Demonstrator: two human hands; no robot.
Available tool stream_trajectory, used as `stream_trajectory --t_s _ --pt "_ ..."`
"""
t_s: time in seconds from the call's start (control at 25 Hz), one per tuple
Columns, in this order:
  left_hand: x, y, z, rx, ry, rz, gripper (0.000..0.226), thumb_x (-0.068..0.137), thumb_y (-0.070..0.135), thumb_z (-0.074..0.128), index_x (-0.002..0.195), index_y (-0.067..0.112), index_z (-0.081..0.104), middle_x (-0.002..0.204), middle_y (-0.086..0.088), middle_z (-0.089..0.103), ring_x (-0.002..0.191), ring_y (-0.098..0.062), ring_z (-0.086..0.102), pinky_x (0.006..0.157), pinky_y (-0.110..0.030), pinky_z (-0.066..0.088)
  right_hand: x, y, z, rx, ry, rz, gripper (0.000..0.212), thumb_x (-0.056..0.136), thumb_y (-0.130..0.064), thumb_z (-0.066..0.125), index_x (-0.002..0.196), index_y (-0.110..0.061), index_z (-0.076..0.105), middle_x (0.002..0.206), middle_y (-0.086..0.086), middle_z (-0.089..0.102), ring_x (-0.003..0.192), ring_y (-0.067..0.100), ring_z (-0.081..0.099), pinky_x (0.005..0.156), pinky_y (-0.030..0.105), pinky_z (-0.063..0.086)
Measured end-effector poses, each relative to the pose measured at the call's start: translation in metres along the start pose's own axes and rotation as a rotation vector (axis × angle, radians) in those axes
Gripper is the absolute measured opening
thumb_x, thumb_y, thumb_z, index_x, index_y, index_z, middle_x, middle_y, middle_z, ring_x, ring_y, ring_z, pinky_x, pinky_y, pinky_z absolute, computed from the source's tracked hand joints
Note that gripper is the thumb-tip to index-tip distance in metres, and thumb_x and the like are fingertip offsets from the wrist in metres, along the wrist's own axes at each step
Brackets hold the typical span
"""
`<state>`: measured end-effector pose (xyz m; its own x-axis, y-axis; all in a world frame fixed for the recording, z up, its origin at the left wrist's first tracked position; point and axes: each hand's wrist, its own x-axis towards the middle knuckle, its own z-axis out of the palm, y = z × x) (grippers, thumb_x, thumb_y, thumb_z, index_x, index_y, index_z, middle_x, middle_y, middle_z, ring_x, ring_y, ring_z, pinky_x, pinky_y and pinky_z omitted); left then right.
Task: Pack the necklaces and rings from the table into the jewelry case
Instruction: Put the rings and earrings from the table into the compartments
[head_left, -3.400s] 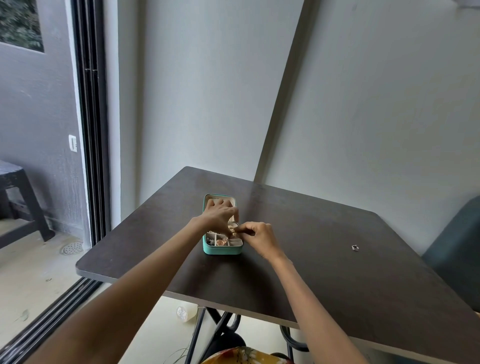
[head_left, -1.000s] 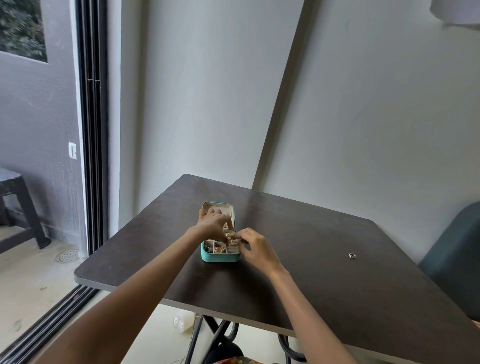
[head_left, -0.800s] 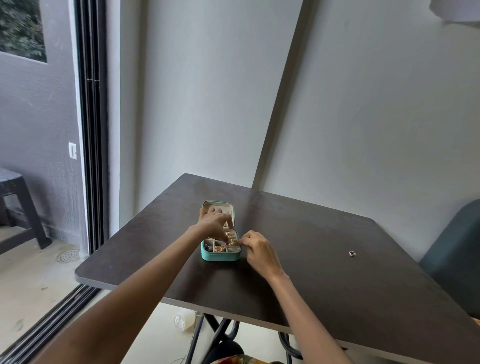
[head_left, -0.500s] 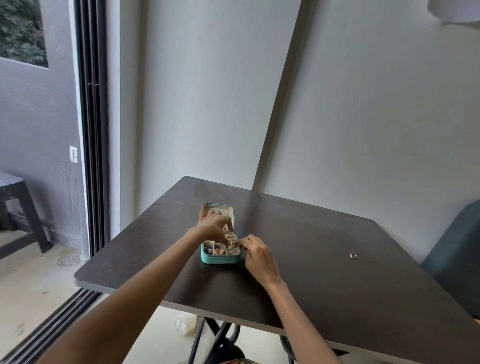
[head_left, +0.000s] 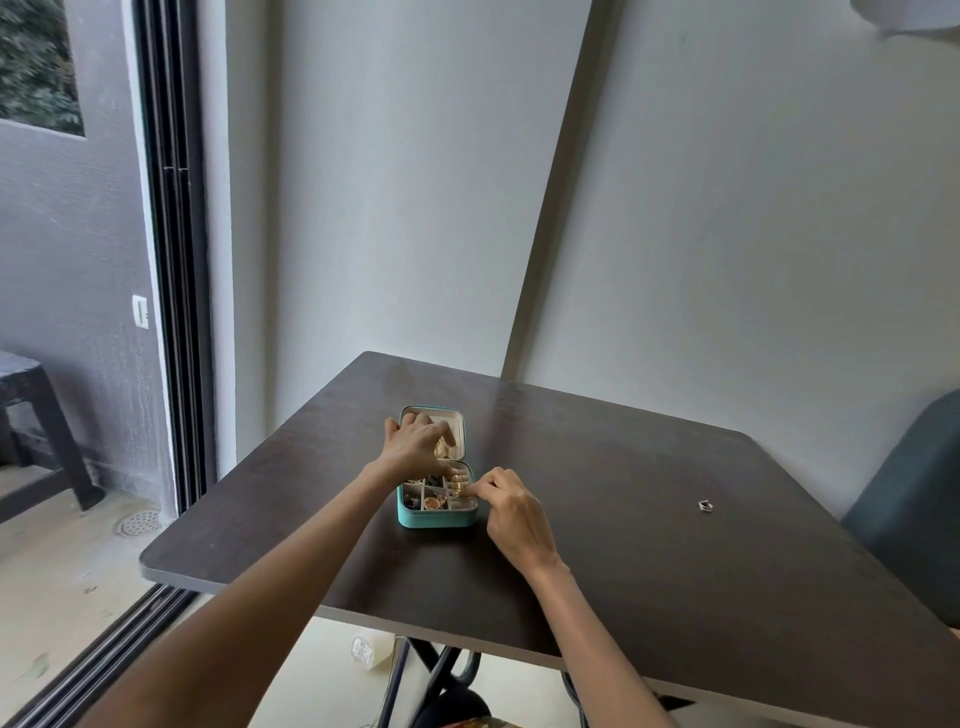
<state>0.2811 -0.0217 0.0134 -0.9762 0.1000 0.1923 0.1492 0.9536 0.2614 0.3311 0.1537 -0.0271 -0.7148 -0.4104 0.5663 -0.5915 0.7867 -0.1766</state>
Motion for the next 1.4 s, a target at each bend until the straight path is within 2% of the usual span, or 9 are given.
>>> stream_trajectory --t_s 0.16,0.48,0.72,1.04,1.12,1.2,1.28,1.4 --pt "0.001 0.002 0.002 -0.002 0.002 -0.010 0.043 0.081 0.046 0.064 0.118 0.029 0.054 0.129 -0.003 0.047 0.126 -0.022 0.035 0.098 -0.040 0.023 0.002 0.003 0.002 0.017 -0.031 0.025 0.043 0.084 0.010 0.040 0.111 -0.011 0.065 0.102 0.002 0.060 0.097 0.017 0.055 0.080 0.031 0.053" --pt "0.004 0.005 0.001 -0.016 -0.011 -0.036 0.048 0.081 0.048 0.064 0.122 0.028 0.051 0.133 -0.004 0.046 0.127 -0.024 0.034 0.100 -0.041 0.023 0.005 0.005 0.004 -0.028 -0.025 0.005 0.041 0.084 0.010 0.043 0.112 -0.011 0.065 0.101 0.003 0.059 0.096 0.019 0.053 0.079 0.031 0.053" --pt "0.006 0.005 0.002 0.040 0.079 -0.082 0.059 0.076 0.052 0.068 0.124 0.025 0.048 0.134 -0.006 0.041 0.129 -0.026 0.032 0.101 -0.041 0.024 0.010 0.007 0.009 -0.053 -0.042 0.023 0.043 0.086 0.006 0.044 0.118 -0.016 0.063 0.107 0.003 0.057 0.103 0.020 0.050 0.084 0.032 0.051" --pt "0.009 0.008 0.002 0.024 0.044 -0.104 0.059 0.076 0.050 0.068 0.125 0.026 0.048 0.134 -0.007 0.041 0.129 -0.027 0.032 0.102 -0.042 0.024 0.012 0.010 0.012 -0.040 -0.029 0.040 0.046 0.085 0.008 0.043 0.119 -0.017 0.062 0.108 0.006 0.056 0.104 0.023 0.049 0.084 0.034 0.050" --pt "0.009 0.020 0.001 -0.031 0.081 -0.107 0.053 0.080 0.045 0.066 0.126 0.026 0.048 0.134 -0.007 0.041 0.129 -0.028 0.031 0.104 -0.042 0.023 0.013 0.013 0.009 0.045 0.016 0.134 0.051 0.084 0.010 0.038 0.123 -0.016 0.060 0.109 0.005 0.055 0.106 0.022 0.047 0.087 0.033 0.048" --pt "0.012 0.045 0.004 -0.123 0.152 -0.062 0.044 0.085 0.039 0.062 0.124 0.024 0.049 0.135 -0.007 0.041 0.129 -0.028 0.032 0.104 -0.042 0.024 0.015 0.021 0.000 0.146 0.077 0.324 0.052 0.084 0.009 0.036 0.125 -0.015 0.057 0.115 0.006 0.054 0.112 0.021 0.044 0.091 0.031 0.043" --pt "0.017 0.083 0.015 -0.196 0.187 0.021 0.038 0.087 0.037 0.059 0.123 0.024 0.050 0.133 -0.005 0.042 0.128 -0.026 0.033 0.102 -0.041 0.025 0.008 0.040 -0.012 0.208 0.148 0.503 0.044 0.086 0.004 0.039 0.122 -0.014 0.058 0.116 0.006 0.054 0.113 0.020 0.045 0.089 0.031 0.042" --pt "0.024 0.150 0.046 -0.285 0.181 0.134 0.035 0.089 0.036 0.056 0.122 0.025 0.051 0.131 -0.003 0.044 0.127 -0.024 0.035 0.101 -0.039 0.026 -0.016 0.089 -0.034 0.247 0.301 0.685 0.030 0.089 -0.003 0.047 0.111 -0.014 0.063 0.108 0.007 0.055 0.104 0.024 0.053 0.084 0.033 0.044"
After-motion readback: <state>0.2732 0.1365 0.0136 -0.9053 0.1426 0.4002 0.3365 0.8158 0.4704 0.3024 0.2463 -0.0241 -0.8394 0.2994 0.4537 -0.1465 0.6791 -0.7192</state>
